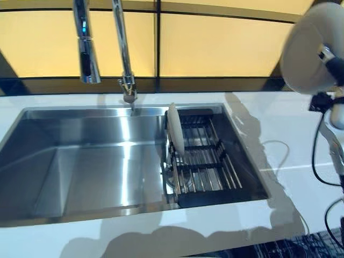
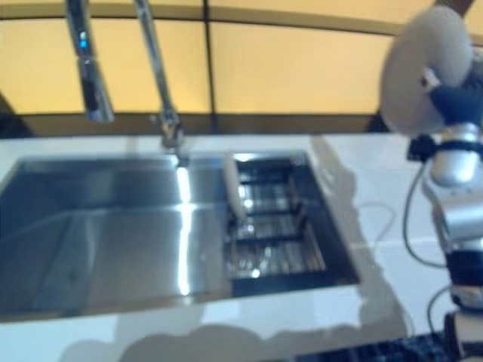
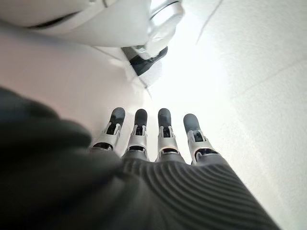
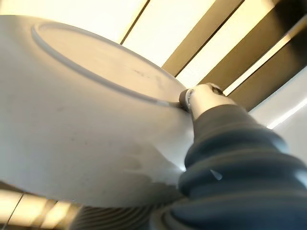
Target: Take plates into dishwasher
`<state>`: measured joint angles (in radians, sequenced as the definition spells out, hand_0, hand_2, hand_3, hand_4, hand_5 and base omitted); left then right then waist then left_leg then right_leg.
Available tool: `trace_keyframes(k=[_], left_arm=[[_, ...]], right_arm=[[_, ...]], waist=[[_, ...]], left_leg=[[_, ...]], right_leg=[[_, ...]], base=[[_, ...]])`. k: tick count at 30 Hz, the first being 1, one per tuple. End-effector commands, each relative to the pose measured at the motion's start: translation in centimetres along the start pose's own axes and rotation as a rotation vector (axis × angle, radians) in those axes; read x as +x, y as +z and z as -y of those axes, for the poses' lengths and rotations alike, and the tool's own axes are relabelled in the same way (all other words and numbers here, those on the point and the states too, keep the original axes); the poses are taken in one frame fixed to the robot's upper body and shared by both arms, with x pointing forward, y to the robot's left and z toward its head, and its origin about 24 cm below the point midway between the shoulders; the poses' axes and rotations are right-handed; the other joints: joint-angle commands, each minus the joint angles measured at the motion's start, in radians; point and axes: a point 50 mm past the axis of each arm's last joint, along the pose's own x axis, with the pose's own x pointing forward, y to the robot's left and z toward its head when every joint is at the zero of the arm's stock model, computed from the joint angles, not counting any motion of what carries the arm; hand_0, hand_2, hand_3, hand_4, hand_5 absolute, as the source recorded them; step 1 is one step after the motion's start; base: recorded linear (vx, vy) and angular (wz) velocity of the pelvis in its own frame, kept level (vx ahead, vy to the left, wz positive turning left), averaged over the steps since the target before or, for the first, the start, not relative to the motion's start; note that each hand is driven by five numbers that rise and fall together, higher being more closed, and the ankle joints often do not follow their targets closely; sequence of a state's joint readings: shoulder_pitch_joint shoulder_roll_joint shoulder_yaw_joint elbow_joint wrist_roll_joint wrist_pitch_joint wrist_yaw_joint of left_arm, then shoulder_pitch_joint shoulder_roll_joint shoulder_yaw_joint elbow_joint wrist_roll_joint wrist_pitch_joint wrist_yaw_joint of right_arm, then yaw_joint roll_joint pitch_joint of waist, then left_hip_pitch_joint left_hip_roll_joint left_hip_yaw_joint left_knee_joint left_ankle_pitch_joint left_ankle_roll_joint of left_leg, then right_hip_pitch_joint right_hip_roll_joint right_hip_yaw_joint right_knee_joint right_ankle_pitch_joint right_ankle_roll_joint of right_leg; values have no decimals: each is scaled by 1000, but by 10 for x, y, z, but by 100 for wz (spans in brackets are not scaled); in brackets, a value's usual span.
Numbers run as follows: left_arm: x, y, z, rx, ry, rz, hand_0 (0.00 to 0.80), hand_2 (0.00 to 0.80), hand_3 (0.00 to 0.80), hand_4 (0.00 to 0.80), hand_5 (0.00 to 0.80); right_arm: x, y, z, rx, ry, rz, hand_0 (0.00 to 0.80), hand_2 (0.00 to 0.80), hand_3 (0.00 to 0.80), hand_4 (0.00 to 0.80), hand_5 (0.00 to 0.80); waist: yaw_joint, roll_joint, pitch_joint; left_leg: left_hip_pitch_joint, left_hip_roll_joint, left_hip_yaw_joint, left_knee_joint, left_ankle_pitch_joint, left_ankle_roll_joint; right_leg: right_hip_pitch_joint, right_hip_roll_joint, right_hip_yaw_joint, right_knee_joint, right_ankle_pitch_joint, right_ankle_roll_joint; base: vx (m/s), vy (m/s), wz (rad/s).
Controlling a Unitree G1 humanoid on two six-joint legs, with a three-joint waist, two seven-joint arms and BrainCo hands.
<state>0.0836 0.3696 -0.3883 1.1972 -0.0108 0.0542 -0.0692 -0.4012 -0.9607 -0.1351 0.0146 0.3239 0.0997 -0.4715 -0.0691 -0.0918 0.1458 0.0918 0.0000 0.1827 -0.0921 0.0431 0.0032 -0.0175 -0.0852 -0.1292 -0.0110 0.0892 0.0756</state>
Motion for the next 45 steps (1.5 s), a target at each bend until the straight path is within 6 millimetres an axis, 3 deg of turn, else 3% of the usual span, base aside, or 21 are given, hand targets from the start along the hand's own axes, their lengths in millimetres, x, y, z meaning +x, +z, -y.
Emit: trace_keyframes(k=[1,3,8,10,14,18,20,23,31,45], left_arm=[[3,32,4,97,-10,83,0,0,0,0,0],[2,38,-4,101,11,83,0,0,0,0,0],[1,54,-22,27,69,111,0,0,0,0,0],[0,63,-27,-4,85,140,0,0,0,0,0],[-2,75,-31,-12,104,191,0,0,0,0,0],[-3,78,-35,-10,121,207,0,0,0,0,0],[-3,77,-35,-13,123,203,0,0,0,0,0],[-2,76,-29,-25,104,210,0,0,0,0,0],[0,81,-6,1,54,240,0,0,0,0,0],[-2,97,-12,15,62,274,0,0,0,0,0]], right_arm=[[3,29,28,2,-122,191,800,800,800,800,800],[-2,20,34,-16,-117,161,800,800,800,800,800],[-9,16,31,28,-21,166,800,800,800,800,800],[-9,17,23,59,16,172,800,800,800,800,800],[-8,14,9,93,51,165,800,800,800,800,800],[-10,9,-10,117,99,148,800,800,800,800,800],[-9,11,-20,128,138,140,800,800,800,800,800],[-10,12,-28,133,193,128,800,800,800,800,800],[-23,8,-50,85,344,98,800,800,800,800,800],[-69,-13,-86,-71,691,68,800,800,800,800,800]], waist=[[-51,-16,-21],[-74,-17,-7],[-76,6,-3],[-71,18,-12],[-40,12,-36],[-11,6,-55],[0,7,-56],[5,8,-47],[-8,11,-23],[-15,30,6]], left_leg=[[39,-34,77,5,-87,31],[37,-22,113,5,-86,34],[10,27,246,12,-59,43],[-5,39,270,18,-64,36],[-88,61,322,68,-53,35],[-114,77,373,75,-36,25],[-124,96,390,82,-18,5],[-145,122,381,95,12,-31],[-165,133,343,79,48,-70],[-180,150,299,57,80,-97]], right_leg=[[-121,-39,11,86,142,115],[-154,-51,0,124,158,116],[-94,-107,-78,232,84,87],[-36,-129,-71,258,25,88],[85,-168,-65,242,3,91],[162,-139,-124,142,-45,93],[183,-107,-141,73,-84,81],[183,-63,-129,10,-108,60],[155,-4,-104,-34,-101,12],[99,27,-134,-12,-111,-16]], base=[[-99,-17,-81],[-154,-27,-70],[-240,-44,-73],[-171,-97,-34],[-174,-206,-126],[-130,-309,-91],[-104,-361,-78],[-98,-343,-60],[-104,-183,-8],[-56,-41,13]])
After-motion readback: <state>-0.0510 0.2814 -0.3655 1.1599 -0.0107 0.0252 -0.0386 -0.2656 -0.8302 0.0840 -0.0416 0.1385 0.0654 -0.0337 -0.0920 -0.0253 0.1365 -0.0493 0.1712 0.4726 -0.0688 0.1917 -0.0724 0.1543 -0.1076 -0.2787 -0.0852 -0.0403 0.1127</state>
